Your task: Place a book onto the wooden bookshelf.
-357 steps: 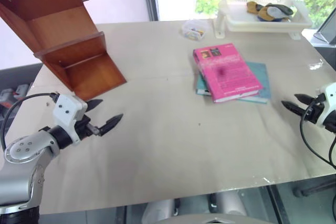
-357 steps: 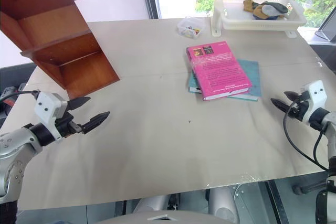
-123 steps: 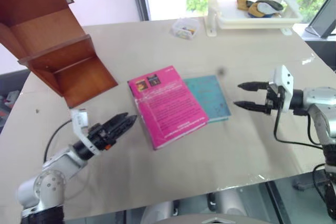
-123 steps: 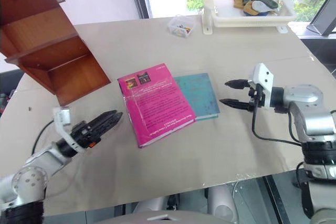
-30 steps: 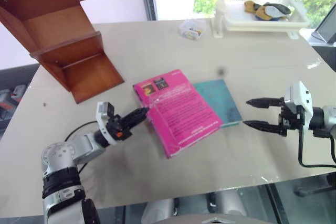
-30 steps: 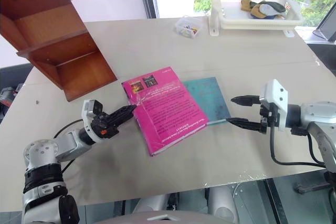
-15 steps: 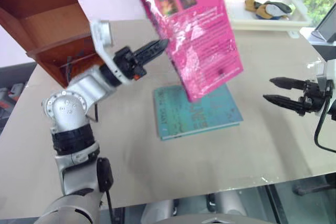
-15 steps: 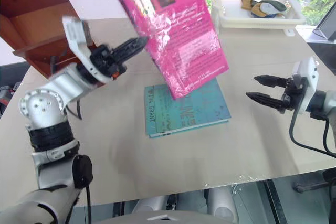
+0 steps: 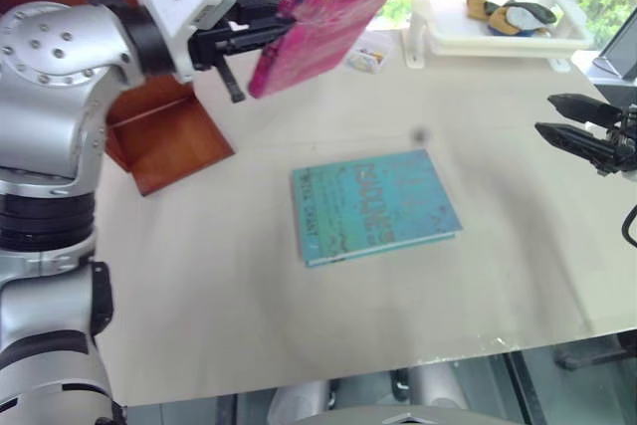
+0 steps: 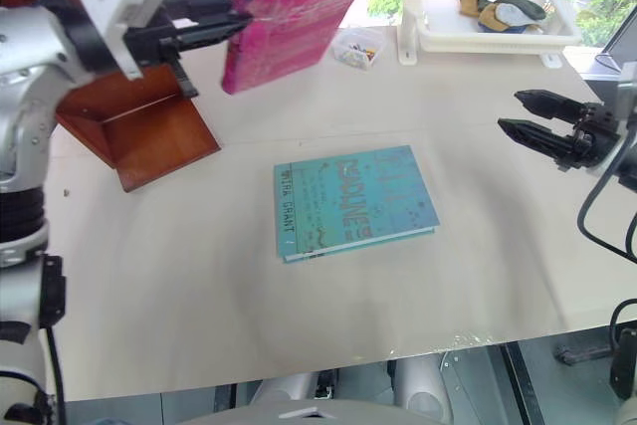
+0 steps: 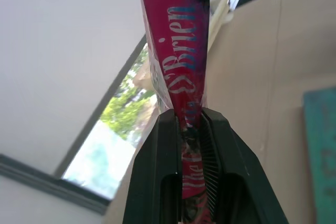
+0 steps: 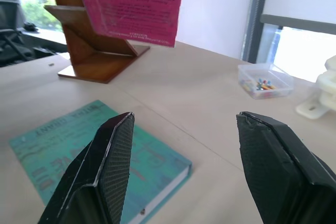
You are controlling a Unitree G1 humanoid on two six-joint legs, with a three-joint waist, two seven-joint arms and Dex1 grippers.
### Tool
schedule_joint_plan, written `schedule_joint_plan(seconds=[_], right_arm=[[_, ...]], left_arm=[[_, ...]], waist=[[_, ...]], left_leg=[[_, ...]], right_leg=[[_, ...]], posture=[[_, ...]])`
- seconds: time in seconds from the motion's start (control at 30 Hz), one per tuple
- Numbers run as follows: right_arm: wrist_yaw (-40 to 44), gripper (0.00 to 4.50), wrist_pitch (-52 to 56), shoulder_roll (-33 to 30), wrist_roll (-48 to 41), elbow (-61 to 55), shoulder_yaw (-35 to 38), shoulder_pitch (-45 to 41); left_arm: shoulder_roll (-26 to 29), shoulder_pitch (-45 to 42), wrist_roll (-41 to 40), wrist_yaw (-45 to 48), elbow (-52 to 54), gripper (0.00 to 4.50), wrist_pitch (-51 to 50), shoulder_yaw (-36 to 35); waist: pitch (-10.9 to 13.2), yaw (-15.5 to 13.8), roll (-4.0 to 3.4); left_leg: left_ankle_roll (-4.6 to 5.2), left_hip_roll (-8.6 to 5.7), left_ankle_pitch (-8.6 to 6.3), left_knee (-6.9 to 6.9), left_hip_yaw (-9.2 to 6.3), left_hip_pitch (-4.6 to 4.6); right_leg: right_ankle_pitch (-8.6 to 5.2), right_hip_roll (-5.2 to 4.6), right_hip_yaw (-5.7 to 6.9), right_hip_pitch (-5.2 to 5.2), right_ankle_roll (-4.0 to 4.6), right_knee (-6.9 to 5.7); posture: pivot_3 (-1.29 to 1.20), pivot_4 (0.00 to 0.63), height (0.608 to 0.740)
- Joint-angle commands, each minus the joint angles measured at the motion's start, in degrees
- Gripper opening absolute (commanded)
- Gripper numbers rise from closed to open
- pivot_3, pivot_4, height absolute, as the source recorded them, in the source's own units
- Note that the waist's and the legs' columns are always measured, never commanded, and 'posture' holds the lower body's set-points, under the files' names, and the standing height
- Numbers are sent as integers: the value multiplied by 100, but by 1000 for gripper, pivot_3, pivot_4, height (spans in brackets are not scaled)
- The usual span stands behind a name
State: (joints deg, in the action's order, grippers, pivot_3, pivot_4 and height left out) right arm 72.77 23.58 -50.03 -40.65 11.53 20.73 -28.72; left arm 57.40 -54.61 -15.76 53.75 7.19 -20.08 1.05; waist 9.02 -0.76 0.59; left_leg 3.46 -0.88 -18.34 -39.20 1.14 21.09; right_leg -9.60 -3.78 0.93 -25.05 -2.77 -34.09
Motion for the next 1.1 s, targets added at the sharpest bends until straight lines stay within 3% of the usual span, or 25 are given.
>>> schedule_joint_plan(seconds=[0.03, 0.2, 0.53, 0.83, 1.1], right_arm=[[168, 3146, -133, 21, -21, 64, 32, -189], [332, 3146, -304, 123, 153, 516, -145, -561], [564, 3146, -547, 331, 335, 892, -327, -814], [660, 3146, -656, 452, 427, 1041, -357, -918], [679, 3146, -730, 588, 458, 1069, -384, -940]], left_arm=[[405, -324, 370, 239, -116, 117, 484, -209], [963, -456, 520, 878, -338, 117, 691, -236], [1330, -1109, 1111, 1318, -1003, 117, 1263, -148], [2975, -744, 1554, 2422, -1007, 117, 733, -200], [3588, -232, 1576, 2554, -1030, 117, 307, -403]], waist=[[1, -4, 0], [8, 13, 0], [14, 8, -2], [22, 155, -4], [26, 145, -1]], left_leg=[[0, 0, 0, 0, -1, 4], [4, 0, -2, -4, 1, 12], [3, 1, -1, -16, 7, 45], [2, 1, -1, -25, 2, 81], [3, 5, -1, -33, 1, 76]], right_leg=[[0, 1, 2, 0, -1, 3], [0, 2, 6, -4, -2, 6], [-1, 7, 27, -17, -4, 1], [-8, 6, 39, -52, -13, -33], [-10, 3, 34, -51, -16, -54]], posture=[[0, 150, 740], [0, 150, 740], [0, 150, 740], [0, 150, 740], [0, 150, 740]])
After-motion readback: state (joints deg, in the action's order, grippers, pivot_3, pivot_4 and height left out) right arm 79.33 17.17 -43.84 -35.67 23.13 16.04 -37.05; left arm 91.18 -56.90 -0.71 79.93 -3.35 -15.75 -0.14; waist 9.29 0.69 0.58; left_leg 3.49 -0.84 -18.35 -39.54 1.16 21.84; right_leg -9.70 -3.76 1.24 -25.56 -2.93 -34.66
